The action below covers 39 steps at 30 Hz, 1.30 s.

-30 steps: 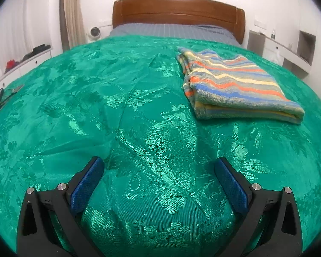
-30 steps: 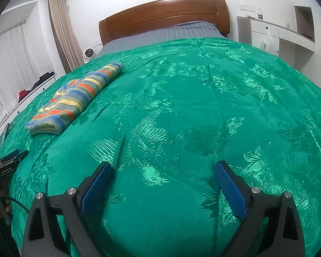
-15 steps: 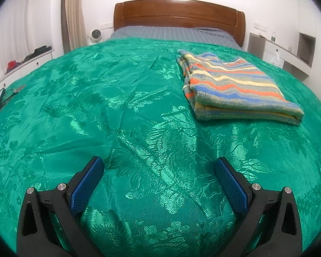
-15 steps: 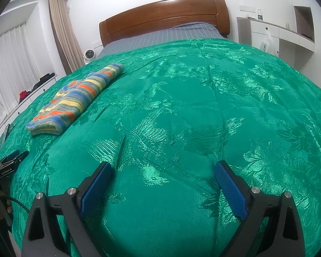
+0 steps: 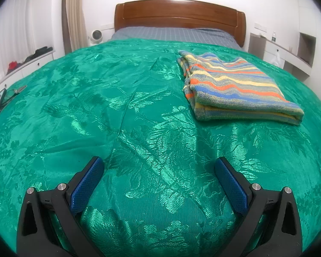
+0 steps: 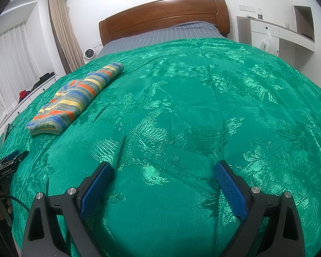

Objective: Fold small clothes

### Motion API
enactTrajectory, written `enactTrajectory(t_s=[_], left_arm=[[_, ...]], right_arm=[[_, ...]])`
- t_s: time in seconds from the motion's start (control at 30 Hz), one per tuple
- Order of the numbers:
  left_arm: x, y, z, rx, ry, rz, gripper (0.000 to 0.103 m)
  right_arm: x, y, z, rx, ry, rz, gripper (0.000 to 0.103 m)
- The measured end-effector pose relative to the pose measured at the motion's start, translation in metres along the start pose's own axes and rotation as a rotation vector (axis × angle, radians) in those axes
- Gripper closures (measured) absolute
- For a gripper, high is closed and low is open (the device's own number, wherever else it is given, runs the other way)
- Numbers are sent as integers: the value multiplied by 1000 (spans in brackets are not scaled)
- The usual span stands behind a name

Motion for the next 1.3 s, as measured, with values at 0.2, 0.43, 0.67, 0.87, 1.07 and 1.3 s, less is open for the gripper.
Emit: enactTrajectory(t_s=[0.2, 0.43, 0.67, 0.87, 1.07, 1.3], left_arm=[[0, 0, 0, 0, 0, 1, 1], [0, 0, 0, -1, 2, 2, 1], [0, 0, 0, -1, 2, 2, 1], [-2, 0, -1, -3, -31, -7, 0], [-20, 6, -30, -7, -217, 167, 1], [18, 28, -137, -92, -188, 404, 1]], right_arm=[[0, 0, 0, 0, 0, 0, 7], [0, 1, 1, 0, -1, 2, 7], [2, 2, 2, -5, -6, 7, 7], [2, 3, 2, -12, -16, 19, 7], [4, -2, -4, -77, -174, 40, 3], [-1, -71, -84, -16, -190, -219, 3]])
Point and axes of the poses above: each gripper's, at about its wrist camera, not at the fingertips, and x roughly the way its jaws point, y to its right, z to its underside, the point moved 9 cm from there along x, roughly the way its jaws point, and after that the axes turned 9 degrees about z, right-handed, at the moved point
